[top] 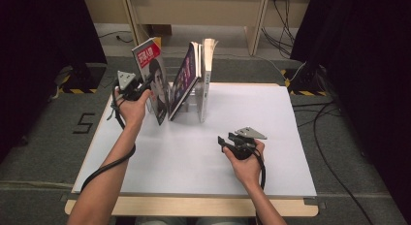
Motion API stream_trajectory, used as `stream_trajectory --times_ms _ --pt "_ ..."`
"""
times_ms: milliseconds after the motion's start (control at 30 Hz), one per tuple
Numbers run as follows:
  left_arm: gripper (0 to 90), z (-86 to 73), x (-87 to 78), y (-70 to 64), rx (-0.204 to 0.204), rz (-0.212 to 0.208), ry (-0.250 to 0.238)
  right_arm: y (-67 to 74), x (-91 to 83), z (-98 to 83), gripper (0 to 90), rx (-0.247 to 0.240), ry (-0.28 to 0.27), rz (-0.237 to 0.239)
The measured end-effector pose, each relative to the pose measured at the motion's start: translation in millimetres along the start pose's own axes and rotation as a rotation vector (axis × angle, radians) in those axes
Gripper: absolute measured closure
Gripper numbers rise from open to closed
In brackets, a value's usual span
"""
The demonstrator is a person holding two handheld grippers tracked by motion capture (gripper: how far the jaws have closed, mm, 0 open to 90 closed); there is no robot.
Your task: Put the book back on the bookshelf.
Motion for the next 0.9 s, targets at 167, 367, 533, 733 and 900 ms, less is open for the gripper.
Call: stream_trajectory --times_ms 167,367,533,733,900 --pt "84.0 5.7 2.4 7.2 -0.053 0.011 0.037 -0.3 1.6 -0.9 50.1 0.008 0.009 0.007" --pt "86.2 7.5 -0.7 0.7 -0.041 -0.001 0.018 0.4 2.4 -1.9 50.1 0.006 0.015 0.010" --pt "86.3 18.7 -5.9 -8.5 0.019 0.005 -0.028 0.8 2.1 -1.5 50.2 0.000 0.013 0.008" --pt "86.4 34.5 -11.3 -10.9 0.076 0.054 -0.086 1.4 2.2 -2.1 50.2 0.000 0.014 0.010" --pt "86.4 46.0 -12.9 -8.2 0.089 0.076 -0.126 0.9 2.2 -2.1 50.3 -0.003 0.013 0.010"
Point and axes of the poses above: each handheld gripper's, and its own axes: x roughly forward along the jaws, z roughly out of its top, y roughly to its left, the point moved 8 cm from there along x, roughly forward along the jaws, and after that the axes turned 11 degrees about y, right-handed, at the moved point
